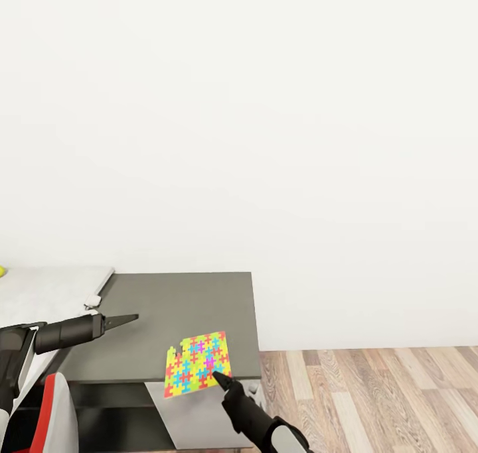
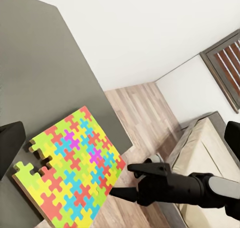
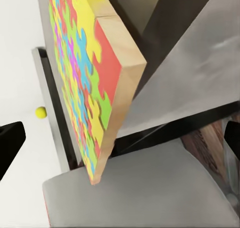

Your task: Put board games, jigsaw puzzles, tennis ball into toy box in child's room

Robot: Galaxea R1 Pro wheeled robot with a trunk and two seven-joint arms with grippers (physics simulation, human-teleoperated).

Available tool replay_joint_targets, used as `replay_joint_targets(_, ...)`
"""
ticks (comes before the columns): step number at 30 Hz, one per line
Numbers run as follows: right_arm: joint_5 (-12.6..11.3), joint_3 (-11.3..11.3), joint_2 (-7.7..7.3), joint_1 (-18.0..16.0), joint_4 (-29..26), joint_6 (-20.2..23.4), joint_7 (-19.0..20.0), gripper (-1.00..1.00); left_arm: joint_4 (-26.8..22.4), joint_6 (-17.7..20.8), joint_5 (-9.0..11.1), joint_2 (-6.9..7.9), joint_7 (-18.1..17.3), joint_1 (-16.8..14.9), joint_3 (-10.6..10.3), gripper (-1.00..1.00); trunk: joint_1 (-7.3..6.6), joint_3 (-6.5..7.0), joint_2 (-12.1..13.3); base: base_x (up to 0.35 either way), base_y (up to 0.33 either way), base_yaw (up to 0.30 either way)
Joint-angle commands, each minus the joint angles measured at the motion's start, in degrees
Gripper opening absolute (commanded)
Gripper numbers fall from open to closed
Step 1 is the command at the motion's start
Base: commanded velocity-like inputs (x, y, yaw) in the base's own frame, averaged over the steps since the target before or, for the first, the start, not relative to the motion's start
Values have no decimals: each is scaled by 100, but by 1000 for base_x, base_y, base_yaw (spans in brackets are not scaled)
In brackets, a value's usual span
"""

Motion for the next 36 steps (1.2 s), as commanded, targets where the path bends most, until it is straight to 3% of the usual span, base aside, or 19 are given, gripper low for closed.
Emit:
replay_joint_targets(1,-38,23,0,-4,3,17,10,100,-4,61,-60,-3,-50,-5,13,100,0,-6,-4,0,0,0)
replay_joint_targets(36,-38,61,0,-4,3,6,37,100,-4,59,-64,-6,-50,-5,13,100,0,-6,-4,8,10,0)
